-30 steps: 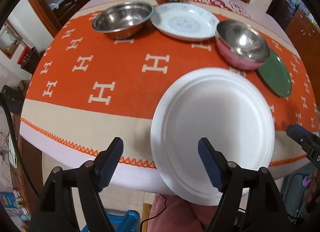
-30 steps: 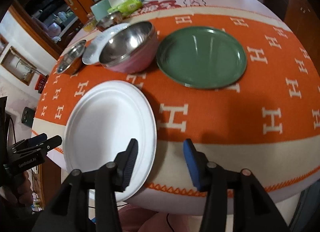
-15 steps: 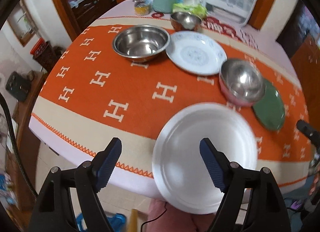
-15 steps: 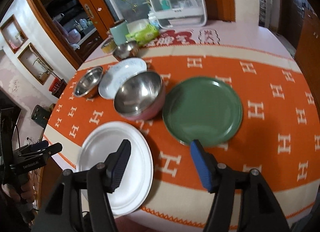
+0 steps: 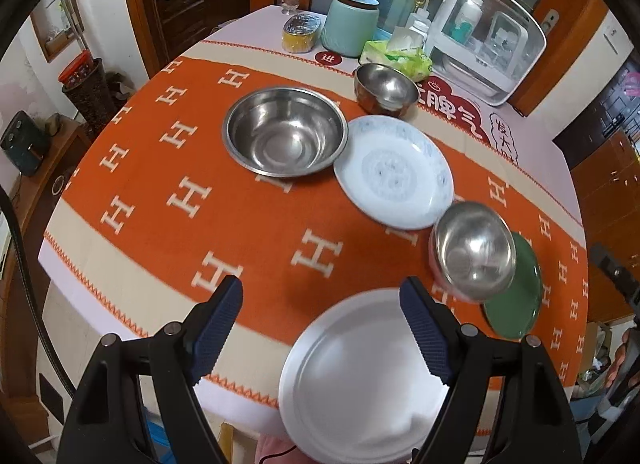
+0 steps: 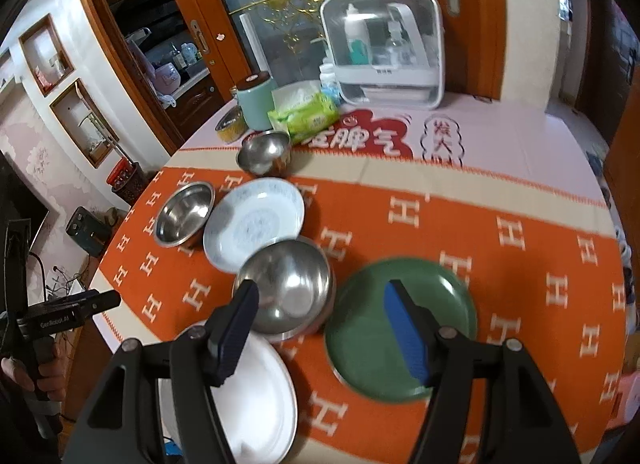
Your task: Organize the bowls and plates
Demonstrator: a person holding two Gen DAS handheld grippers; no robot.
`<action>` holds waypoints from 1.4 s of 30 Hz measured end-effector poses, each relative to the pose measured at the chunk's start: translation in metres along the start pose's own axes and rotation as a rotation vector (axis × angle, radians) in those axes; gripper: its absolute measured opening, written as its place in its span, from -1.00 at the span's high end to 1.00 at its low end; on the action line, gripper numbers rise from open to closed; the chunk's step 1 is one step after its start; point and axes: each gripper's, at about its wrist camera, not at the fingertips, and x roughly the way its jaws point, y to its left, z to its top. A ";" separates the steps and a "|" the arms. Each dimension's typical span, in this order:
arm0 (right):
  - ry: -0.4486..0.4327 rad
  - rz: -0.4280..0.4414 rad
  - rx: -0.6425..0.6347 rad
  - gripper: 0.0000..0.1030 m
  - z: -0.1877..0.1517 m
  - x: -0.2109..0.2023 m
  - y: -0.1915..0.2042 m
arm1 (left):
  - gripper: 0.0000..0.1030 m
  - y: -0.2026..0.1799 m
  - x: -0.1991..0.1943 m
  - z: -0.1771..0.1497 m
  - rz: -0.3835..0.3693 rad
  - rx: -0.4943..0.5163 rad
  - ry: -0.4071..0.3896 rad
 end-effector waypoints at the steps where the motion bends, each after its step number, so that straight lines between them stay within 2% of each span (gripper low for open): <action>1: -0.003 0.004 -0.005 -0.27 0.008 0.003 0.000 | -0.55 -0.001 0.003 0.004 0.000 -0.004 0.003; 9: -0.005 0.023 -0.036 -0.27 0.063 0.043 -0.003 | -0.55 -0.007 0.033 0.029 -0.023 -0.032 0.027; 15: 0.030 0.076 -0.030 -0.27 0.083 0.085 -0.002 | -0.55 -0.003 0.063 0.041 -0.039 -0.080 0.060; 28: 0.211 0.196 0.076 -0.27 0.085 0.183 -0.008 | -0.55 0.003 0.133 0.052 -0.103 -0.181 0.169; 34: 0.301 0.241 0.113 -0.27 0.077 0.223 -0.009 | -0.55 -0.003 0.159 0.058 -0.104 -0.164 0.161; 39: 0.366 0.257 0.113 0.04 0.071 0.249 -0.007 | -0.49 -0.007 0.180 0.064 -0.109 -0.163 0.168; 42: 0.386 0.270 0.112 0.20 0.067 0.258 -0.006 | -0.36 -0.007 0.188 0.066 -0.096 -0.158 0.168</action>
